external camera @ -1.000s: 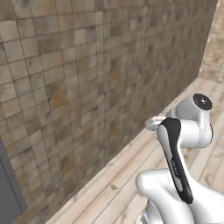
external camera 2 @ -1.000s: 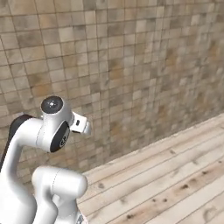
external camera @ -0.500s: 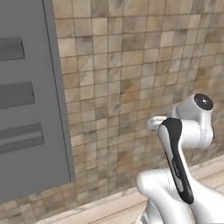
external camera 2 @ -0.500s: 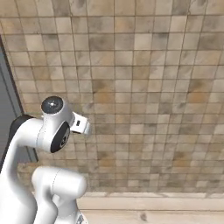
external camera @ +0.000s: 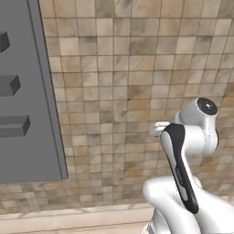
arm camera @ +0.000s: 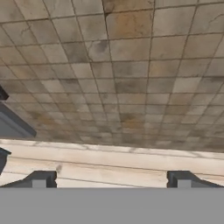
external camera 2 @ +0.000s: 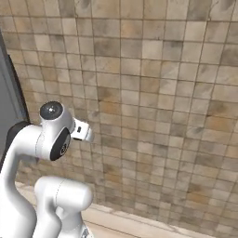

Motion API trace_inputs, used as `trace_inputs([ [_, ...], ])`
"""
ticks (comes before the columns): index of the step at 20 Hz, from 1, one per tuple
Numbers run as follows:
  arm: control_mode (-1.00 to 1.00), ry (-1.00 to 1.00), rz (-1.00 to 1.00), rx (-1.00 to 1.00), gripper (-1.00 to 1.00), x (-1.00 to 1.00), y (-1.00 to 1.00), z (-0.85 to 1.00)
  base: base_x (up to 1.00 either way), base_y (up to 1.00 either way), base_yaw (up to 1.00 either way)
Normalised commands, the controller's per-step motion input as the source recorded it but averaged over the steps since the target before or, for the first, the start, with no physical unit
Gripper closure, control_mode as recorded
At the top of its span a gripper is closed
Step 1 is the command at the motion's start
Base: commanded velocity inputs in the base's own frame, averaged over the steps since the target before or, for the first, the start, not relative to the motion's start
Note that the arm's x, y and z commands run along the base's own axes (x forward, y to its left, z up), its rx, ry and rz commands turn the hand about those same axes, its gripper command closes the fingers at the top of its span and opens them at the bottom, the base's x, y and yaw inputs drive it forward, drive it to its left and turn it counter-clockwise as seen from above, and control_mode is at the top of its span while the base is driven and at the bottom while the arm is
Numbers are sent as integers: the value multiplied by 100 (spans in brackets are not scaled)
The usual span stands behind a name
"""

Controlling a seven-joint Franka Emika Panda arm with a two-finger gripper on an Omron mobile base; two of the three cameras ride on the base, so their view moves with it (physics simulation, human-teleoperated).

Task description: Retrieve the sausage and cheese from the fridge and place them on the cutting board on the counter.

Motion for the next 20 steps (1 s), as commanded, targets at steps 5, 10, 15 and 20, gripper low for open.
trace_inputs([
  [5,100,0,0,0,-100,0,0,0,0,-47,52],
  [10,100,0,0,0,-100,0,0,0,-1,-40,82],
  [15,100,0,0,0,-100,0,0,0,-6,-33,81],
  [20,100,0,0,0,-100,0,0,0,0,-17,76],
])
